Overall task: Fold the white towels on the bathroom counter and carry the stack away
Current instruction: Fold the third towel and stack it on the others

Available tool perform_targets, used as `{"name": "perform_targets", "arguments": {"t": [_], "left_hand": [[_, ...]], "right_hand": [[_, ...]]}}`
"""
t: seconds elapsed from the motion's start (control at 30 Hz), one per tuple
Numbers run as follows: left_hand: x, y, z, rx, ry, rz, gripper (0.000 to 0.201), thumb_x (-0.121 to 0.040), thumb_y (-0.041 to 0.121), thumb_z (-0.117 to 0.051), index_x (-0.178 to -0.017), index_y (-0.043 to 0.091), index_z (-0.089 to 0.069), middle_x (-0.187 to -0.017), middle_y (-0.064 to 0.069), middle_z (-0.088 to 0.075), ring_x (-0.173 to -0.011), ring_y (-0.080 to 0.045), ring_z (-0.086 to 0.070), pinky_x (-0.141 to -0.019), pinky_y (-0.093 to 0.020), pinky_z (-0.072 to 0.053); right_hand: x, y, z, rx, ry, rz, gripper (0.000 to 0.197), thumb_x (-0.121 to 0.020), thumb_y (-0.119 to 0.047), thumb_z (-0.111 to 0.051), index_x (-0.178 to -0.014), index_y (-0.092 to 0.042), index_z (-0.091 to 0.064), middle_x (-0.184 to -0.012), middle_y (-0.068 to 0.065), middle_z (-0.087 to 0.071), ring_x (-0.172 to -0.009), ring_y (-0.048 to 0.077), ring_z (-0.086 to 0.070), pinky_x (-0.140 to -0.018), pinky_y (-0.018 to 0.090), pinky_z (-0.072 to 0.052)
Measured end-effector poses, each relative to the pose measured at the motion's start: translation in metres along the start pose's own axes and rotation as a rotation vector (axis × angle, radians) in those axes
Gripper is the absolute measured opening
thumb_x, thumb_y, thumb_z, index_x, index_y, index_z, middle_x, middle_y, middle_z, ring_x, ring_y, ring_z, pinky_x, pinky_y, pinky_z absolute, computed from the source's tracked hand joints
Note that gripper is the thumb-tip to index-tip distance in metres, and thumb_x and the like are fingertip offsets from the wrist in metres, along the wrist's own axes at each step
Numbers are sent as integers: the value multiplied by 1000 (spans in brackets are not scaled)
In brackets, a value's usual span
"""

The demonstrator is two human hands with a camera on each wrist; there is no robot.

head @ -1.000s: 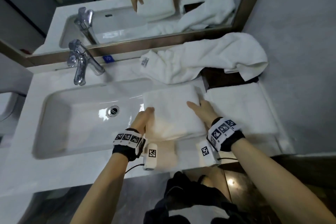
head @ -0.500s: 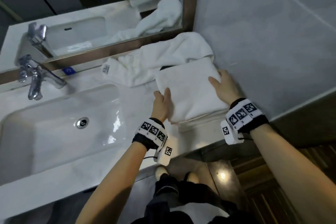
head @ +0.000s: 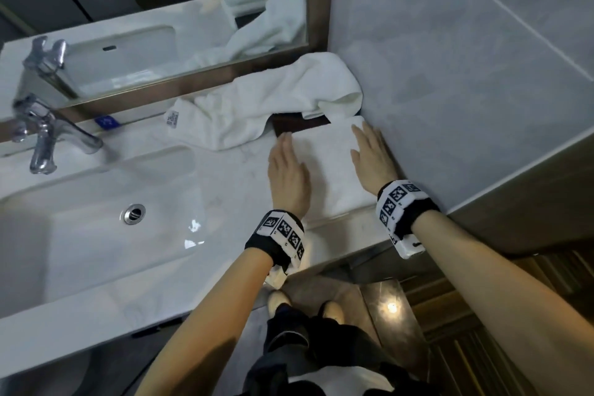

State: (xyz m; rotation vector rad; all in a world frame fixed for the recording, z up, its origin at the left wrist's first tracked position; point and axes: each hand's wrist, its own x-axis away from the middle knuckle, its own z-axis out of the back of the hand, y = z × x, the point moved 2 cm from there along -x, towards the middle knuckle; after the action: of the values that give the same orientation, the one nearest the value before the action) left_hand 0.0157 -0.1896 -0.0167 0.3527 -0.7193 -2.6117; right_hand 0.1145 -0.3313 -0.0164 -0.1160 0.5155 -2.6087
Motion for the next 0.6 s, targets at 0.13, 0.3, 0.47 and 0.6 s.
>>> {"name": "perform_targets", "arguments": {"t": [0.13, 0.3, 0.47, 0.6], "left_hand": [[-7, 1, -24, -200, -321, -116, 60, -101, 38, -21, -150, 11, -1, -160, -6, 10, -147, -25, 14, -120, -49, 3], [-12, -14, -40, -248, -331, -101, 66, -98, 47, -21, -150, 16, 7, -158, -9, 17, -145, -29, 20, -119, -50, 4], [-9, -15, -47, -212, -315, -80, 66, -99, 45, -23, -150, 16, 6, -158, -11, 16, -145, -31, 18, -120, -48, 2], [-12, -16, -45, -199, -348, -79, 63, -100, 42, -20, -149, 17, 9, -158, -10, 19, -145, -29, 19, -120, -48, 1]], "right_hand": [[-3, -1, -16, 96, -71, 6, 55, -101, -27, -31, -151, -17, -11, -161, 7, 0, -148, 28, 0, -118, 47, -12], [-6, 6, -35, 144, -116, -14, 57, -101, -34, -24, -151, -19, -1, -160, 5, 8, -148, 22, 6, -120, 48, -7], [-3, 8, -44, 189, -63, -11, 57, -101, -35, -23, -151, -20, -1, -161, 3, 6, -148, 20, 5, -119, 45, -6], [-4, 5, -42, 205, -57, -27, 58, -100, -35, -26, -151, -21, -3, -161, 2, 3, -148, 19, 0, -119, 42, -8]]}}
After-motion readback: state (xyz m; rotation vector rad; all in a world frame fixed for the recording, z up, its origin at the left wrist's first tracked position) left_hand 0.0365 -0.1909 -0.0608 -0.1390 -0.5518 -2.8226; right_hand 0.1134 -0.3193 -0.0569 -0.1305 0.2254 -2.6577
